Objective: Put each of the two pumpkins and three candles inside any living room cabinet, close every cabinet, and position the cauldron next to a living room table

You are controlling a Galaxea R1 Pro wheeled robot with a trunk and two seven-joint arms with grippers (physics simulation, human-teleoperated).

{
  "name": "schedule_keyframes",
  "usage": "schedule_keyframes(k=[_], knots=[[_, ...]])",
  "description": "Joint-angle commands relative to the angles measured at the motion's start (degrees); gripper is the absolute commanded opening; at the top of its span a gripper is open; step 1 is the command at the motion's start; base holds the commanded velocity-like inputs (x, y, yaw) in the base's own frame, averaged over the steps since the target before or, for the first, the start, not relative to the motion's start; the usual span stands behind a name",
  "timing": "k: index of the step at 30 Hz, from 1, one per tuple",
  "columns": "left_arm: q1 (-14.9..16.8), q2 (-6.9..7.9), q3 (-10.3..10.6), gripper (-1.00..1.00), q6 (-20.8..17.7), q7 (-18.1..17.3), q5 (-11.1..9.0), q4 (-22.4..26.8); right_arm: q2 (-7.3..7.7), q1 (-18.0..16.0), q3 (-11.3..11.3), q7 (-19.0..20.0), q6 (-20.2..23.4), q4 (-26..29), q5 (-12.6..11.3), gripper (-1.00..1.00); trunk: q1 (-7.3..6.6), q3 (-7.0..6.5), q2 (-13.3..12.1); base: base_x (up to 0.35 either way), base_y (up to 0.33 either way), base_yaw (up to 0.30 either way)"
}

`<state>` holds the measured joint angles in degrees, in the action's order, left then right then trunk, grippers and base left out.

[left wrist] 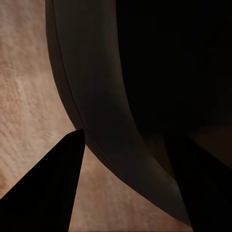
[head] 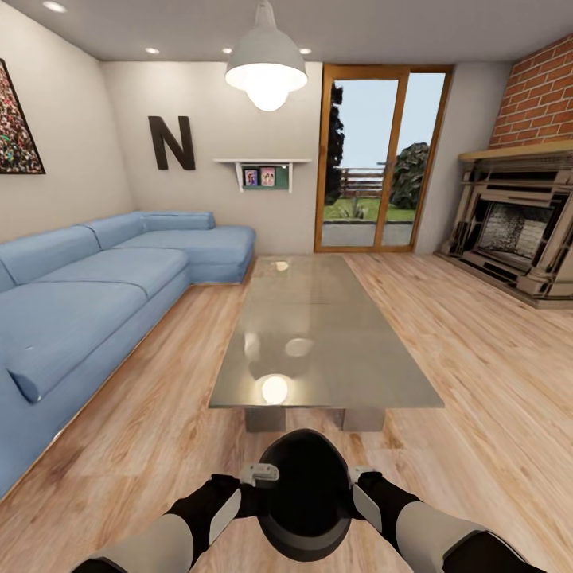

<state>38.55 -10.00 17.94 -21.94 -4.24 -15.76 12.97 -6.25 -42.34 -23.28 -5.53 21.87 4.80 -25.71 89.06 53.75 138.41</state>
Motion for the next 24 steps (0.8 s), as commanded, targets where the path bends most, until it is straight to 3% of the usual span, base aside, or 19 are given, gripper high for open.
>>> schedule_keyframes(k=[1,11,16,24], knots=[[0.03,0.0,-0.45,-1.0,-0.12,0.28,1.34,-0.34,0.01,-0.04,0.43,-0.27,-0.25,0.59,-0.66,-1.0,-0.01,0.05,0.03,0.024,-0.015,-0.001],[0.03,0.0,-0.45,-1.0,-0.12,0.28,1.34,-0.38,0.01,-0.03,0.43,-0.27,-0.25,0.56,-0.66,-1.0,-0.01,0.16,0.03,0.06,-0.023,0.0],[0.03,0.0,-0.45,-1.0,-0.12,0.28,1.34,-0.4,0.01,-0.03,0.43,-0.27,-0.25,0.58,-0.66,-1.0,-0.01,0.55,0.03,0.215,-0.077,0.0],[0.03,0.0,-0.45,-1.0,-0.12,0.28,1.34,-0.39,0.01,-0.03,0.43,-0.27,-0.25,0.59,-0.66,-1.0,-0.01,1.26,0.03,0.03,-0.011,0.0]])
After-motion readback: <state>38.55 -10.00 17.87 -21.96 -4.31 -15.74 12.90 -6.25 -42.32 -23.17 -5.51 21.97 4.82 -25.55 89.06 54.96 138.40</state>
